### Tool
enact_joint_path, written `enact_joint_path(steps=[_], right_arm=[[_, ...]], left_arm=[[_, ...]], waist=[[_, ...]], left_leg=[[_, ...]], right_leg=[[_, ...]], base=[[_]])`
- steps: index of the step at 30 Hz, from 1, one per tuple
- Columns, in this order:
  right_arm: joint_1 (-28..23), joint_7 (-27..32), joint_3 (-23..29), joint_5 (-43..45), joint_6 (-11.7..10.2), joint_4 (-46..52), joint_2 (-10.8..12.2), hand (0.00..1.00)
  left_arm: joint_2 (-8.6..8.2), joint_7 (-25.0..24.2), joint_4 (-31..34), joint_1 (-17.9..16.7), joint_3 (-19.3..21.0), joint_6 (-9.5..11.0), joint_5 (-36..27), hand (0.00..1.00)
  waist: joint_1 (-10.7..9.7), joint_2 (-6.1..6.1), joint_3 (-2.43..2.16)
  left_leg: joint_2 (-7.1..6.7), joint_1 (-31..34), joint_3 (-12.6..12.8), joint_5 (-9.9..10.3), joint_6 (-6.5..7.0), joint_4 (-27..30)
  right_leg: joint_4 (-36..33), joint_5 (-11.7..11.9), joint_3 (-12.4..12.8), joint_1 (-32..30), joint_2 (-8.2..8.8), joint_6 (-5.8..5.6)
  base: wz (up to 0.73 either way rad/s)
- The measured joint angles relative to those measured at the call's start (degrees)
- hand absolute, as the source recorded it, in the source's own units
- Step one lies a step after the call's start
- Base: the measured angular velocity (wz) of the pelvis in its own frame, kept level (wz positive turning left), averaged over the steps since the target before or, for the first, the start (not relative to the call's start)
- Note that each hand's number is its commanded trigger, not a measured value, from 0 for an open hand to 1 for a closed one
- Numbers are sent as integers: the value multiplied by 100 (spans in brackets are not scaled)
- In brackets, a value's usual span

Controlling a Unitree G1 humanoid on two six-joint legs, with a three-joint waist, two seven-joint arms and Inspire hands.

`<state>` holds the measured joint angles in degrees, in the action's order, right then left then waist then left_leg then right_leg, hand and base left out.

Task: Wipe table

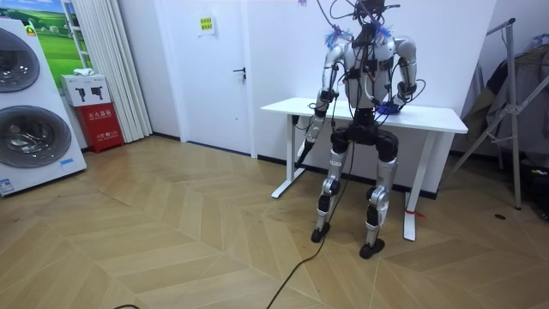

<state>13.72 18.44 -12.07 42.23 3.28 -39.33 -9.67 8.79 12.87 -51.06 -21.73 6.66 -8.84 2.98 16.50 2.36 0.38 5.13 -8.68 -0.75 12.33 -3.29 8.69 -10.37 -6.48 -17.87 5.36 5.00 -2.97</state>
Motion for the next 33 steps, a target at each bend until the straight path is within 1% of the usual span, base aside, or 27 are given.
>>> enact_joint_path(steps=[1, 2, 5, 7, 9, 11, 13, 15, 17, 18, 20, 22, 25, 28, 32, 33], right_arm=[[-30, 27, 28, -2, -68, -3, 4, 12], [-46, 28, 48, 5, -86, -11, 3, 0], [-73, 29, 75, 36, -144, -40, 4, 0], [-163, 53, 128, 35, -155, -38, -1, 0], [-181, 68, 123, 116, -197, -58, -1, 0], [-220, 69, 103, 249, -206, -64, 0, 0], [-308, 74, 82, 309, -253, -45, 1, 0], [-386, 98, 74, 307, -269, -16, 1, 0], [-420, 129, 53, 307, -271, -12, 2, 0], [-454, 150, 38, 315, -271, 7, 2, 0], [-506, 170, 41, 384, -275, 73, 1, 0], [-556, 226, 53, 477, -355, 123, 1, 0], [-675, 343, 98, 520, -457, 240, 2, 0], [-816, 393, 101, 499, -491, 444, 2, 0], [-823, 357, 155, 396, -557, 497, -1, 0], [-839, 313, 233, 242, -596, 516, -4, 0]], left_arm=[[-2, -25, -2, -49, 0, -13, 2, 0], [1, -45, -1, -49, 8, -15, 7, 0], [-21, -133, 1, 29, 7, -15, 131, 0], [-24, -131, 1, 178, 7, -14, 171, 0], [-26, -125, 24, 322, 7, -13, 171, 0], [-41, -114, 50, 448, -5, 18, 168, 0], [-54, -81, 81, 590, -18, 51, 156, 0], [-55, -15, 147, 649, -63, 69, 96, 0], [-64, 21, 220, 659, -136, 124, 96, 0], [-75, 22, 225, 671, -136, 185, 94, 0], [-92, 19, 226, 695, -131, 196, 96, 0], [-98, 18, 226, 689, -128, 202, 97, 0], [-107, 16, 219, 691, -128, 270, 82, 0], [-105, 17, 197, 687, -125, 305, -130, 0], [-106, 17, 195, 668, -124, 311, -133, 0], [-105, 16, 195, 657, -124, 341, -191, 0]], waist=[[-65, -20, 8], [-84, -28, 8], [-209, -113, 1], [-259, -152, -13], [-296, -145, -15], [-345, -120, -31], [-393, -82, -56], [-409, -62, -79], [-425, -63, -79], [-434, -64, -79], [-454, -67, -79], [-524, -73, -80], [-536, -78, -82], [-579, -81, -83], [-666, -82, -83], [-687, -83, -83]], left_leg=[[-4, 6, -26, 2, 2, 0], [-7, 11, -39, 5, 2, -1], [-8, 14, -39, 16, -3, -17], [-8, 14, -19, 17, -4, -24], [-8, 17, -13, 17, -4, -17], [-12, 20, -12, 17, -4, -12], [-18, 19, 5, 17, -4, -7], [-18, -5, 5, 17, -3, -5], [-18, -62, 6, 16, -3, -6], [-18, -84, 6, 17, -3, -8], [-18, -87, 5, 18, 0, -10], [-18, -85, 1, 22, 3, -41], [-18, -92, 21, 25, 4, -38], [-18, -92, 22, 25, 4, -37], [-18, -88, 23, 25, 4, -33], [-19, -88, 23, 25, 4, -30]], right_leg=[[29, 0, -23, 32, 5, -1], [60, -1, -40, 52, 6, -2], [79, -6, -57, 68, 6, -9], [80, -13, -33, 65, 5, -13], [86, -18, -20, 64, 2, -14], [92, -23, 17, 69, 1, -22], [108, -25, 40, 67, 0, -25], [106, -25, 40, 90, 0, -25], [101, -25, 43, 129, -1, -24], [101, -25, 42, 150, -1, -24], [98, -25, 41, 153, 0, -24], [82, -25, 42, 150, 1, -25], [80, -25, 65, 145, 2, -24], [81, -25, 68, 144, 2, -24], [81, -25, 68, 144, 2, -25], [81, -25, 70, 145, 2, -25]], base=[[12], [10], [2], [-5], [0], [0], [-4], [0], [0], [0], [0], [0], [-2], [0], [0], [0]])
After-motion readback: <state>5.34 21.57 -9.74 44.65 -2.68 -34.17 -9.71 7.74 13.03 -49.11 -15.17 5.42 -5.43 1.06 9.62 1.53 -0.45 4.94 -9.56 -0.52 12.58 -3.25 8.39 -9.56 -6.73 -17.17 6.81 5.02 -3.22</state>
